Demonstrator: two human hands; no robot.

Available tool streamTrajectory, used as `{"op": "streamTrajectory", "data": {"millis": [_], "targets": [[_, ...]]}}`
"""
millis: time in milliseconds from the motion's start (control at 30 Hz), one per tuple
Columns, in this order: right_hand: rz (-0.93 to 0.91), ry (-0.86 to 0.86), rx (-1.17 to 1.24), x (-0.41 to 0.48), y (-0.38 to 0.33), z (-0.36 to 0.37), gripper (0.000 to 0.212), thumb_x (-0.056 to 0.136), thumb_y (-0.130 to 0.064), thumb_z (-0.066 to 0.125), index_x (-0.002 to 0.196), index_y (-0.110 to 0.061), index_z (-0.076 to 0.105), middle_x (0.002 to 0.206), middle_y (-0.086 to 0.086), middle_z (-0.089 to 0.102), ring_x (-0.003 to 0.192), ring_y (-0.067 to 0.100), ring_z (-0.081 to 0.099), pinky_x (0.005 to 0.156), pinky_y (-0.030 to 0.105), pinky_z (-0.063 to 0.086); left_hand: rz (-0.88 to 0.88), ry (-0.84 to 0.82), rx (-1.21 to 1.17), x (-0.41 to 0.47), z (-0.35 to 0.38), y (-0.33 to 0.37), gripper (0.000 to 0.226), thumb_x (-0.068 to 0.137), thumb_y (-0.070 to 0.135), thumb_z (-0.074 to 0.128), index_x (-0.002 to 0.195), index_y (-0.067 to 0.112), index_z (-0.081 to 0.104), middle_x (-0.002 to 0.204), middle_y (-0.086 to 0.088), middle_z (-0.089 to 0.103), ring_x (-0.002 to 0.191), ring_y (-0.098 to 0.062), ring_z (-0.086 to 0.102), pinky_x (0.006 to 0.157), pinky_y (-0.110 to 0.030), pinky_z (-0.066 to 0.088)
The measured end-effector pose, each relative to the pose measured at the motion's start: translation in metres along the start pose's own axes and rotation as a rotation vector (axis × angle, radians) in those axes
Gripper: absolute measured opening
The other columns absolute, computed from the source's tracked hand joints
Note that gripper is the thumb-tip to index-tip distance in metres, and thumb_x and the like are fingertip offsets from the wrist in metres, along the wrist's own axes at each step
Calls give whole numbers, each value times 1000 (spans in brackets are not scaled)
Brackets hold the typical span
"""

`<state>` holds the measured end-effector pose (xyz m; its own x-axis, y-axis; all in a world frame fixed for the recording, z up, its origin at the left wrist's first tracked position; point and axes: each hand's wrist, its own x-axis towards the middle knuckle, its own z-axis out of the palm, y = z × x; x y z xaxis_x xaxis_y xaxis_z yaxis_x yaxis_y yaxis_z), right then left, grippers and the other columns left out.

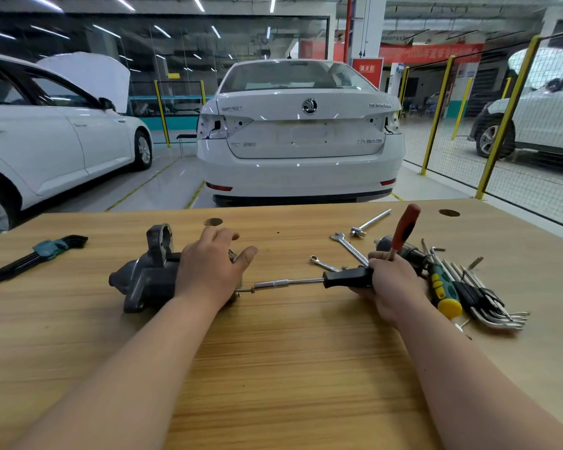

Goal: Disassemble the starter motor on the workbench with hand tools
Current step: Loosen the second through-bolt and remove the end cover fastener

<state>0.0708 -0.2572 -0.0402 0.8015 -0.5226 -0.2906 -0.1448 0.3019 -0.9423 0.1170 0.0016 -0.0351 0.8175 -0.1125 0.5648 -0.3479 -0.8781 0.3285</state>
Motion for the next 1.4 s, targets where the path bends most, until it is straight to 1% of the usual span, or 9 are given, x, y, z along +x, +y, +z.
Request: {"op": "streamTrajectory", "data": {"millis": [233, 367, 500, 700, 1000, 1100, 1233, 1333, 1400], "targets": [[-94, -46, -136, -6, 7, 8, 19, 102, -9, 44, 93, -21, 55, 103, 7, 51, 95, 28, 61, 75, 45, 61, 14, -76, 12, 4, -6, -4, 49, 89, 59, 47, 114, 19, 58, 119, 1, 51, 101, -19, 52, 76, -29, 39], [-48, -1, -49, -3, 2, 1, 17, 101, -6, 46, 96, -18, 57, 103, 6, 50, 90, 27, 60, 63, 40, 60, 46, -343, 91, 8, -17, -9, 55, 80, 65, 55, 125, 33, 50, 137, 9, 35, 120, -25, 43, 94, -37, 39], [9, 40, 21, -1, -2, -2, 14, 100, -6, 51, 100, -18, 60, 105, 6, 52, 89, 27, 59, 55, 37, 60, 77, -467, 159, 13, -22, -6, 63, 74, 64, 61, 129, 40, 43, 141, 7, 29, 127, -25, 37, 106, -41, 29], [11, 22, -13, -4, -1, 2, 16, 102, -6, 47, 98, -18, 58, 101, 7, 50, 81, 24, 61, 48, 34, 58, 92, -469, 198, 13, -17, -7, 59, 75, 59, 56, 129, 44, 38, 144, 5, 28, 133, -22, 30, 111, -44, 17], [12, 19, -70, -9, -1, 4, 18, 101, -6, 48, 94, -19, 57, 100, 7, 49, 86, 26, 60, 63, 39, 60, 110, -493, 218, 10, -19, -7, 64, 70, 61, 53, 129, 47, 34, 144, 4, 25, 134, -23, 26, 110, -46, 16], [2, -29, -197, -9, -4, -1, 13, 101, -7, 50, 97, -18, 56, 102, 8, 50, 87, 26, 60, 64, 39, 60, 158, -499, 266, 7, -18, -7, 71, 62, 66, 52, 128, 49, 30, 144, 5, 22, 131, -23, 25, 108, -46, 17], [-147, -94, -578, -7, -8, -15, 17, 102, -18, 50, 119, -20, 53, 100, 8, 58, 80, 25, 68, 76, 42, 61, 140, -510, 293, 6, -18, -6, 87, 53, 89, 43, 129, 48, 33, 145, 7, 23, 133, -22, 27, 108, -46, 17], [-253, -144, -809, -10, -10, -24, 17, 103, -33, 44, 105, -21, 56, 84, 6, 63, 55, 16, 61, 53, 33, 53, 72, -492, 290, 9, -15, -1, 90, 58, 93, 29, 132, 43, 38, 145, 6, 27, 133, -23, 31, 107, -46, 17], [-281, -144, -859, -11, -11, -28, 29, 103, -40, 40, 101, -18, 59, 81, 4, 62, 63, 16, 56, 55, 32, 42, 68, -491, 316, 12, -12, 0, 84, 64, 90, 31, 132, 42, 38, 146, 5, 29, 133, -23, 33, 107, -46, 18]]}}
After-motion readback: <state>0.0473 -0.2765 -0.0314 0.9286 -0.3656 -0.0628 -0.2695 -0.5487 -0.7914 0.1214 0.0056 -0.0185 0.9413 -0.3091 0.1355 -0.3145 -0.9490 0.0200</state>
